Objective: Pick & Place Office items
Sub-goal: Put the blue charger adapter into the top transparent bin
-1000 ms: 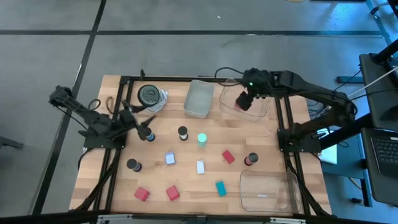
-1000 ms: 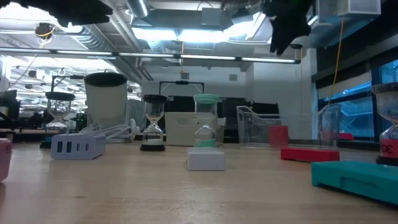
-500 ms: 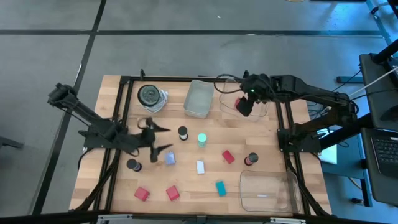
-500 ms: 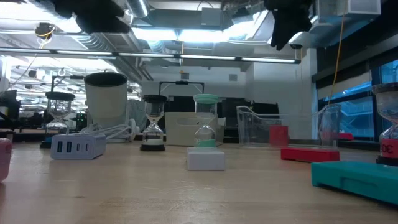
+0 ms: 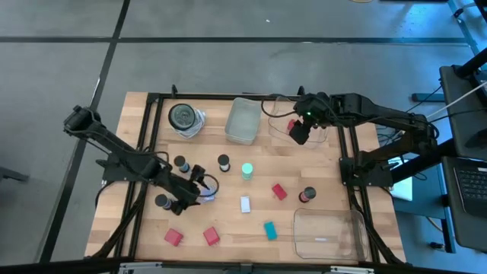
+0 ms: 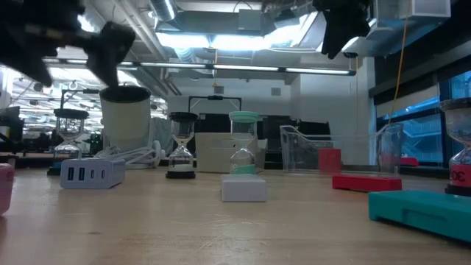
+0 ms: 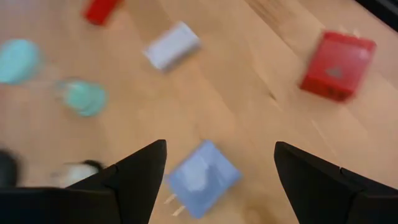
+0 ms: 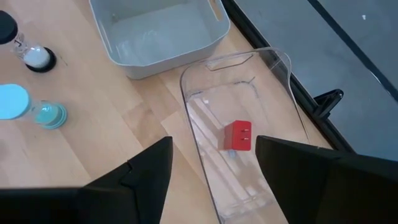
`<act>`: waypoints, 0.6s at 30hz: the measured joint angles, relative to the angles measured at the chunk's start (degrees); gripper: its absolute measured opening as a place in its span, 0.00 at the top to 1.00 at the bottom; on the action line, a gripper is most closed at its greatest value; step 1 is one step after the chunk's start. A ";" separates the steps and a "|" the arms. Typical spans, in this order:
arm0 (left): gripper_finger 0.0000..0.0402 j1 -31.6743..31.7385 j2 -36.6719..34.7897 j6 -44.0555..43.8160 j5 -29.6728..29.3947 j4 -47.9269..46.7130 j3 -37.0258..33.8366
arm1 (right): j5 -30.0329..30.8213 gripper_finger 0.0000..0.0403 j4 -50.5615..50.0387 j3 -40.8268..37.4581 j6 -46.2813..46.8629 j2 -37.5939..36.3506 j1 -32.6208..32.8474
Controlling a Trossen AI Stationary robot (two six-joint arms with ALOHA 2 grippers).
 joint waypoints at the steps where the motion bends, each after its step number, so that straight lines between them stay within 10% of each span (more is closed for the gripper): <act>1: 0.26 0.91 0.69 1.49 2.04 -0.51 0.00 | -0.01 0.42 0.00 0.00 0.09 0.00 0.00; 18: 0.26 9.54 18.92 40.98 4.66 -13.31 10.12 | -0.01 0.42 0.02 -0.02 3.22 0.02 0.00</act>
